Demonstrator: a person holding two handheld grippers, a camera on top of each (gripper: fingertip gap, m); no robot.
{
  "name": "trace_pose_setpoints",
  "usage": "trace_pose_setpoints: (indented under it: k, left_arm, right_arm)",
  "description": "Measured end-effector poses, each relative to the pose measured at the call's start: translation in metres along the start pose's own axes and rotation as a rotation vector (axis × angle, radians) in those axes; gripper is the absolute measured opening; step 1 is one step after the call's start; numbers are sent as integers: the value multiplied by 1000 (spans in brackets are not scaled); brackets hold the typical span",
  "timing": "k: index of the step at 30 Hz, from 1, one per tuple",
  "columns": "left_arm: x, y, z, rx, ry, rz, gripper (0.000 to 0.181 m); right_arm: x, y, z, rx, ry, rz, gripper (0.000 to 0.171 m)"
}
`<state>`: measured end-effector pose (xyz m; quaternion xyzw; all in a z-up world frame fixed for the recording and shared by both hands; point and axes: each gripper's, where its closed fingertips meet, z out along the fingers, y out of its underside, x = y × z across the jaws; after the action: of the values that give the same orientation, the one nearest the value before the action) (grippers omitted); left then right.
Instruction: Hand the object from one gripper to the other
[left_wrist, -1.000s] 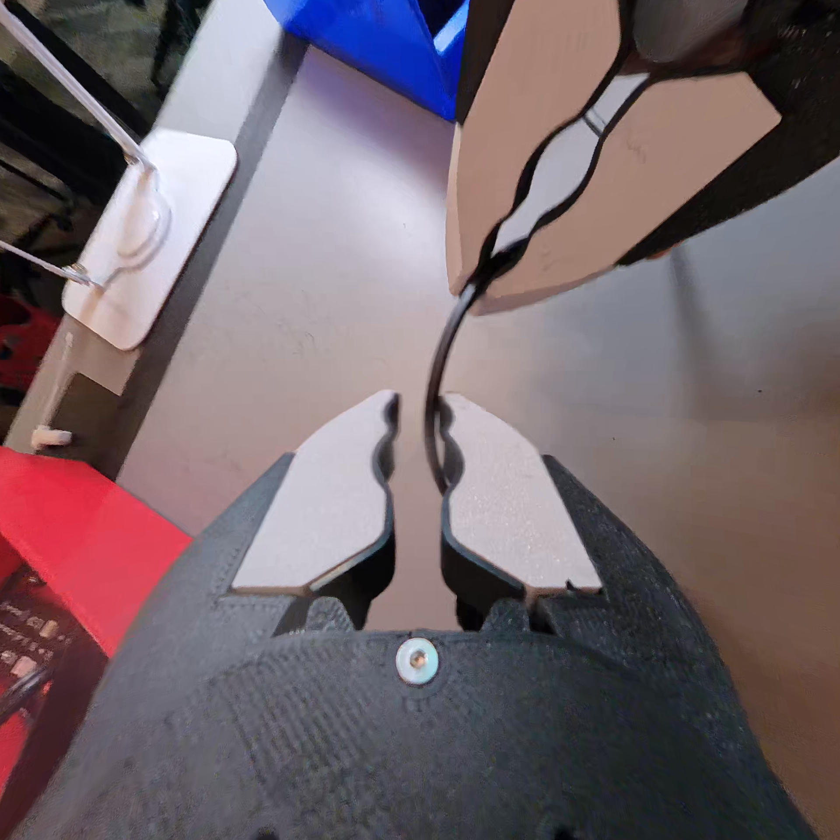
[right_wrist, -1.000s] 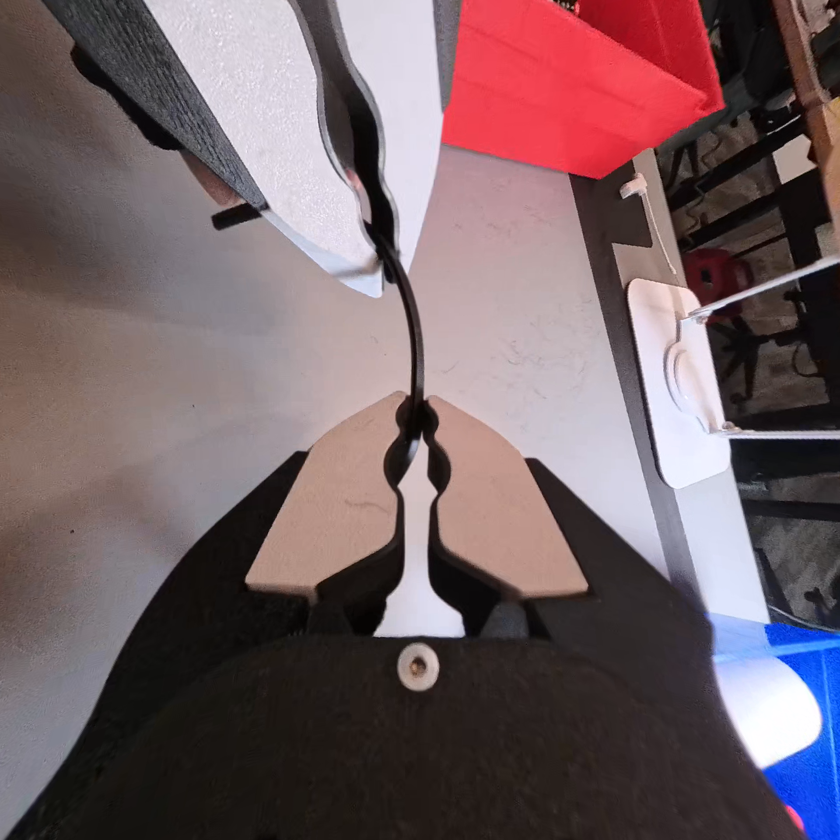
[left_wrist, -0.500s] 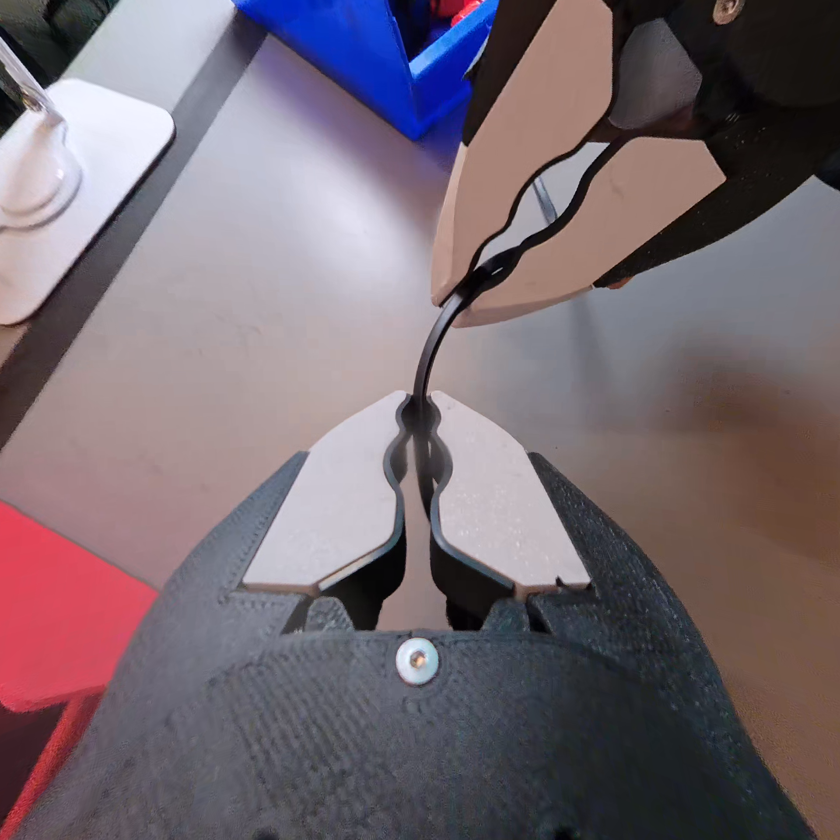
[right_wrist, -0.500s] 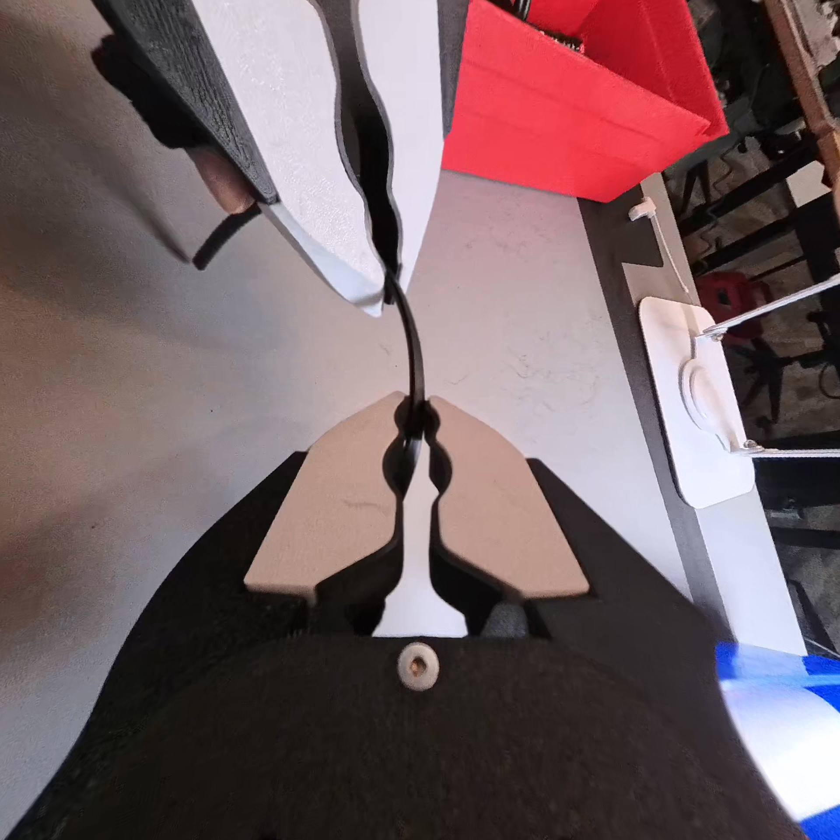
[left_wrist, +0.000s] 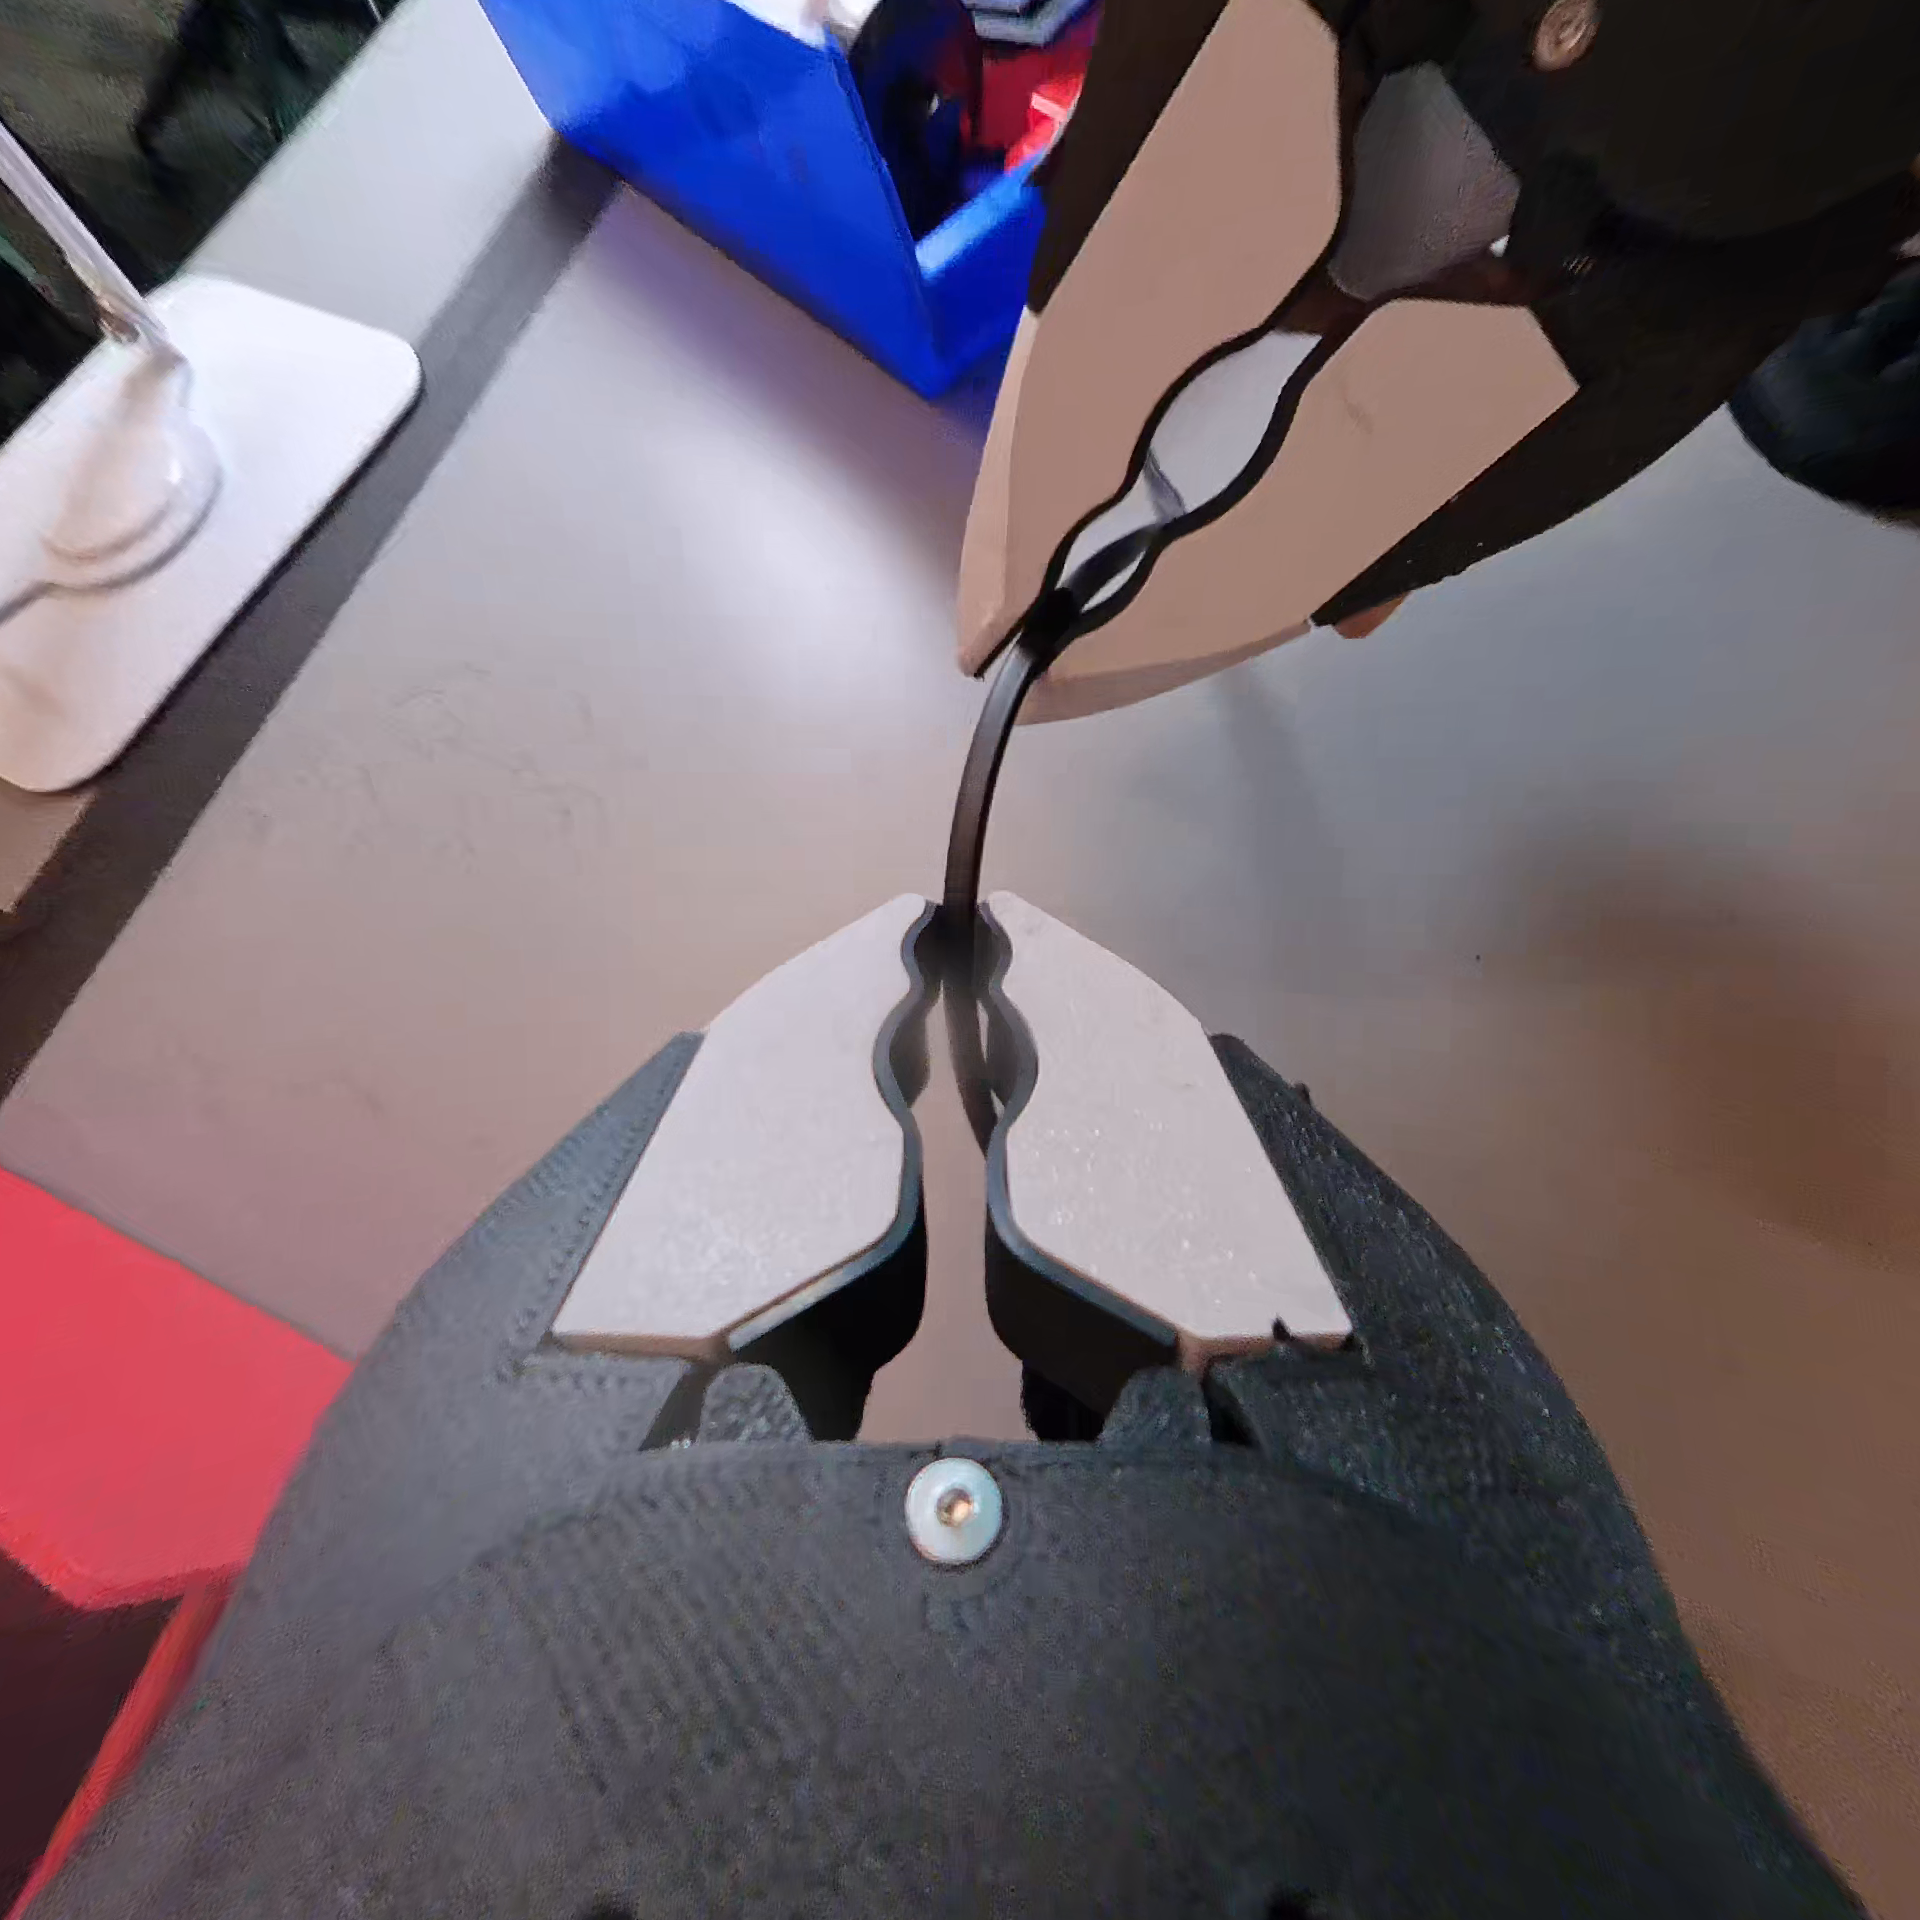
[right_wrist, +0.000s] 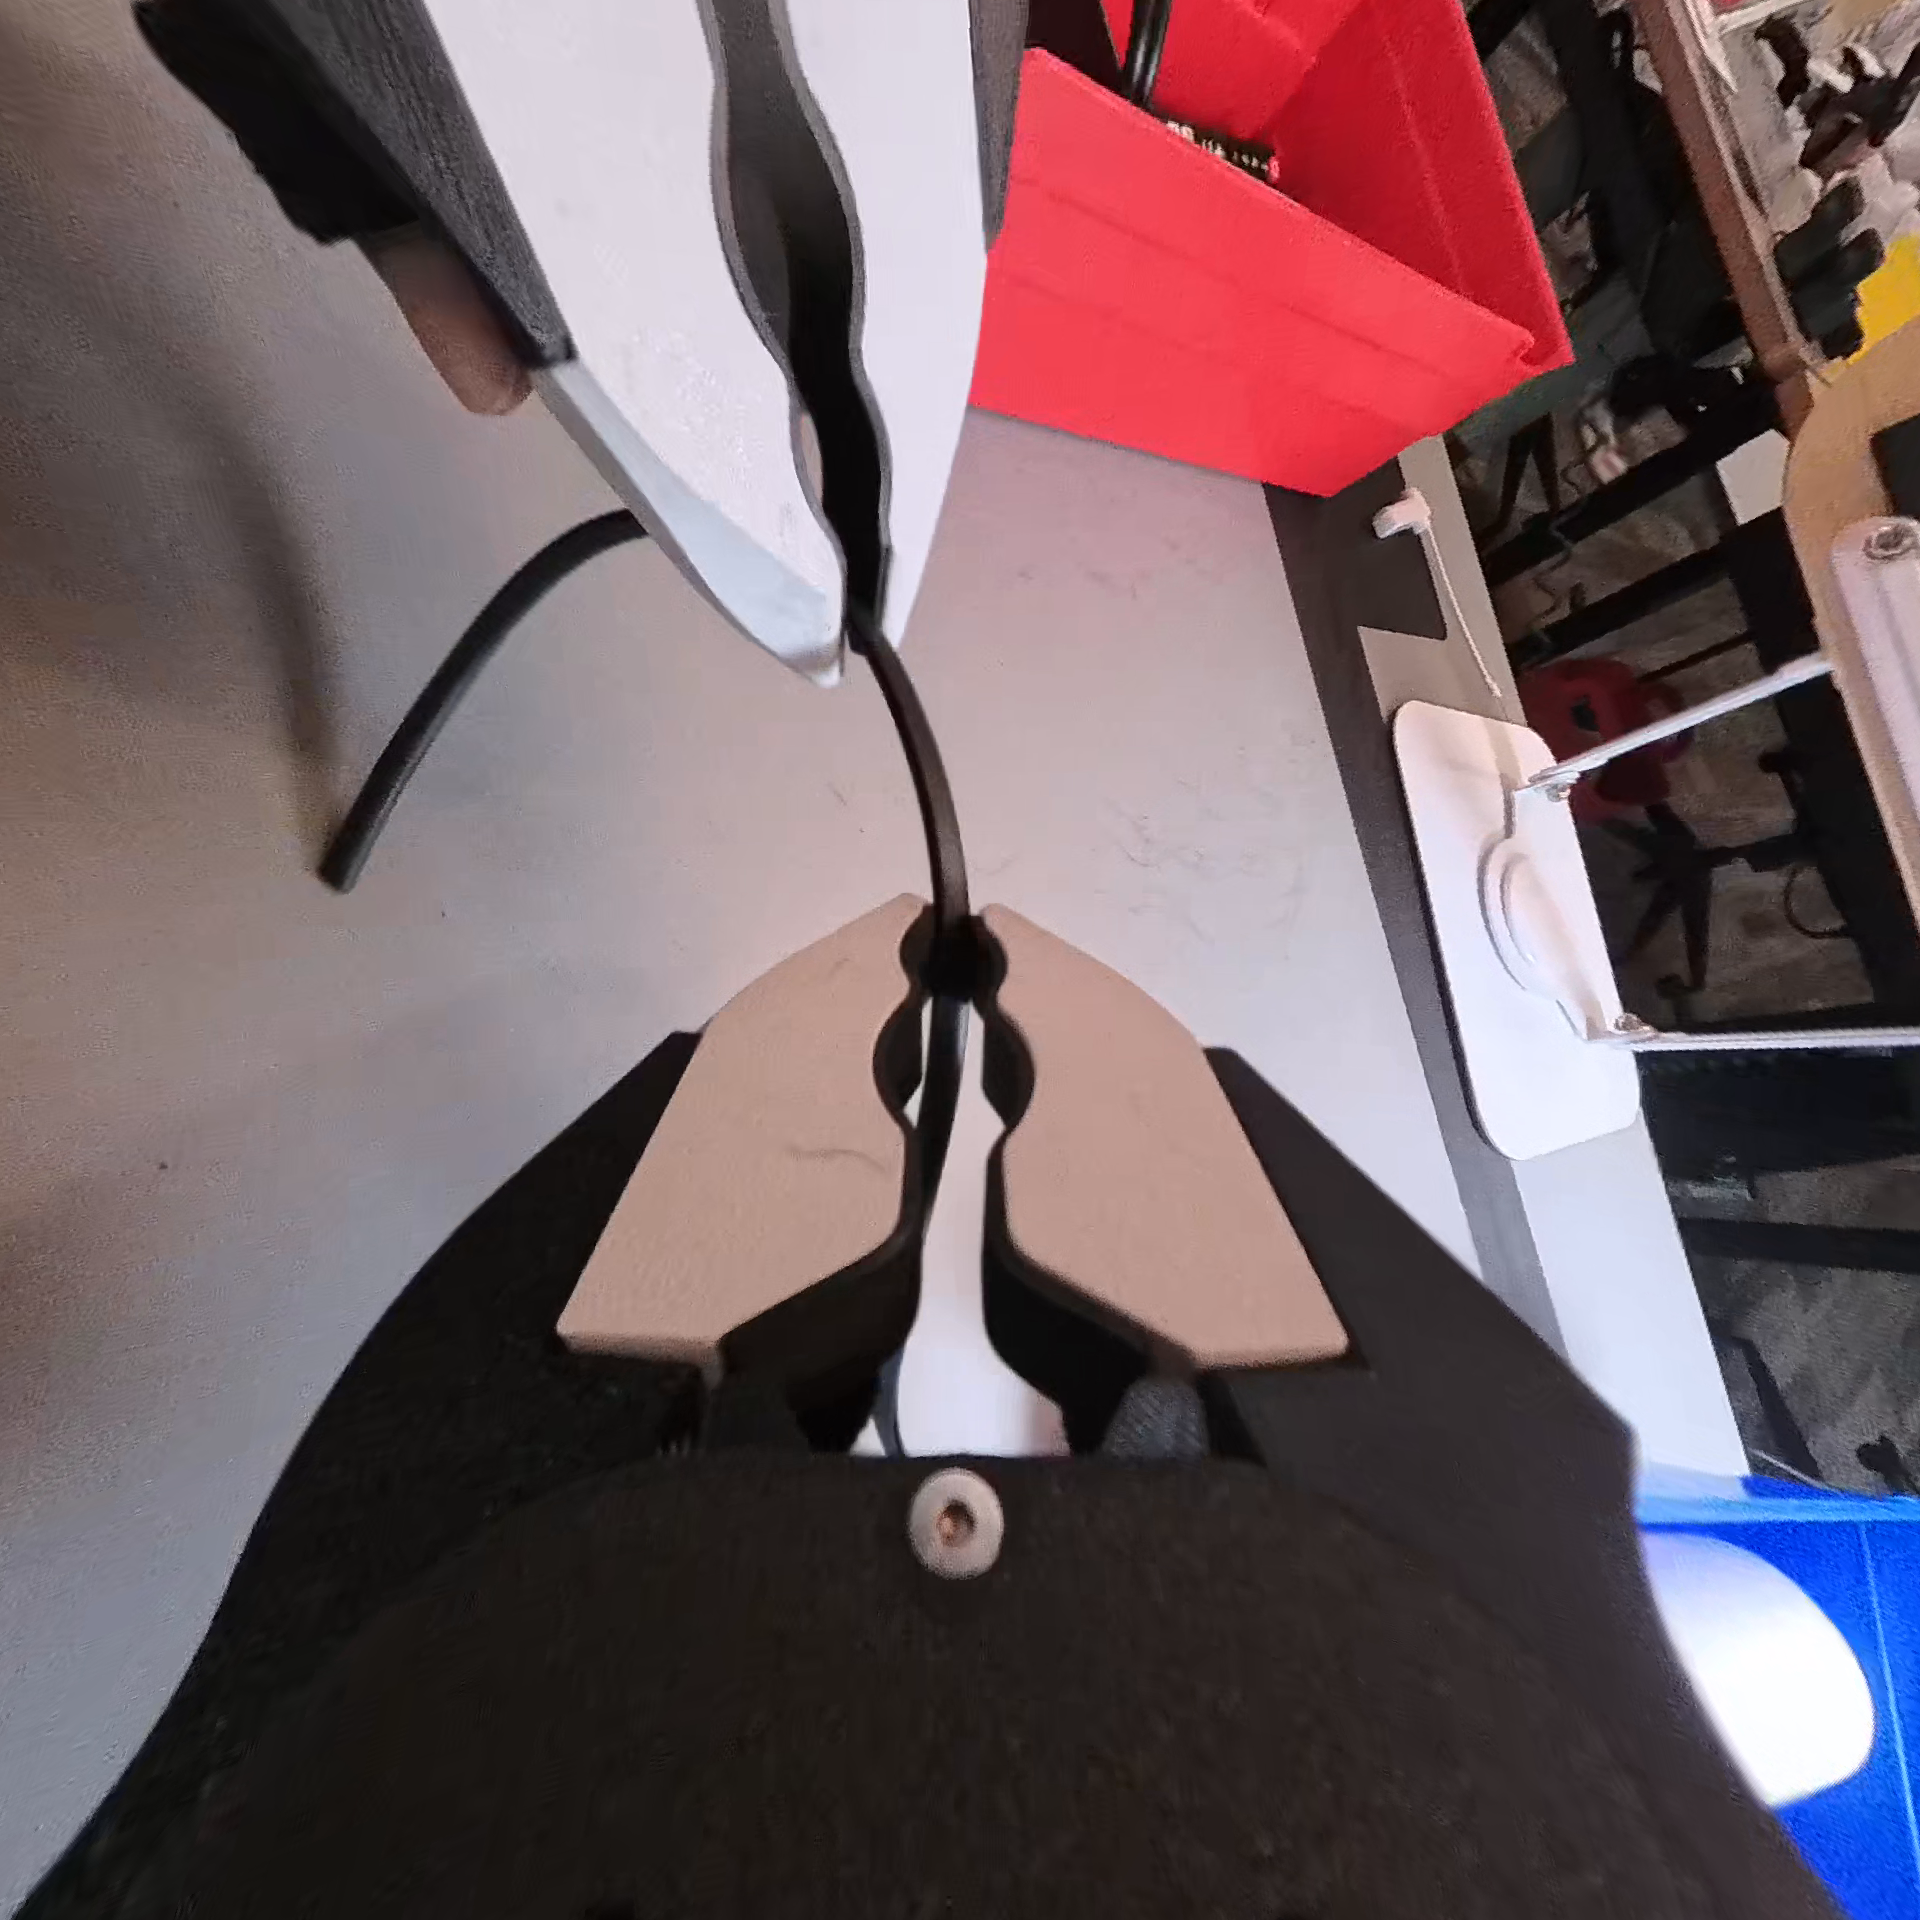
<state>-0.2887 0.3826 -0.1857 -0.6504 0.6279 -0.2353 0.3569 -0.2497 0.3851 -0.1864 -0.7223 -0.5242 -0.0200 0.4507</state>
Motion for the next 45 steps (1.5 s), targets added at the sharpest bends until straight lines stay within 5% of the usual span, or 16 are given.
trace_pose_setpoints:
  k: [1, 4, 9, 13, 17, 20, 23, 28, 32, 36, 40, 45]
  left_arm:
    - [0, 3, 2, -16, 1, 1, 6]
    - [2, 1, 9, -5, -57, 113, 32]
    - [12, -6, 16, 5, -117, 265, 10]
    - [1, -7, 5, 17, -91, 140, 5]
    - [-2, 3, 6, -16, -50, 68, 6]
    - [1, -7, 8, 35, -92, 134, 31]
    - [12, -11, 10, 37, -94, 224, 8]
    - [2, -9, 2, 26, -81, 139, 6]
    - [1, 2, 3, -16, -29, 60, 7]
    - [0, -6, 6, 24, -99, 142, 32]
    - [2, -8, 9, 21, -151, 243, 6]
    - [-4, -7, 0, 21, -133, 200, 5]
  right_arm:
    - [-1, -1, 1, -3, -3, 3, 5]
    - [-8, -4, 5, -19, -7, -50, 5]
    - [-17, -15, 6, 14, -5, -95, 5]
    - [-5, -5, 0, -12, -3, -36, 21]
    - [-3, -2, 1, 7, -4, -22, 6]
    - [-11, -7, 4, -3, -21, -61, 5]
    - [-17, -13, 6, 7, -24, -88, 5]
    - [-3, -7, -2, 7, -1, -41, 20]
    - [-1, -5, -2, 33, 2, -41, 4]
    - [-11, -13, 1, 45, -26, -72, 4]
    - [-12, -21, -1, 76, -11, -88, 4]
    - [-1, -5, -4, 29, 0, -60, 12]
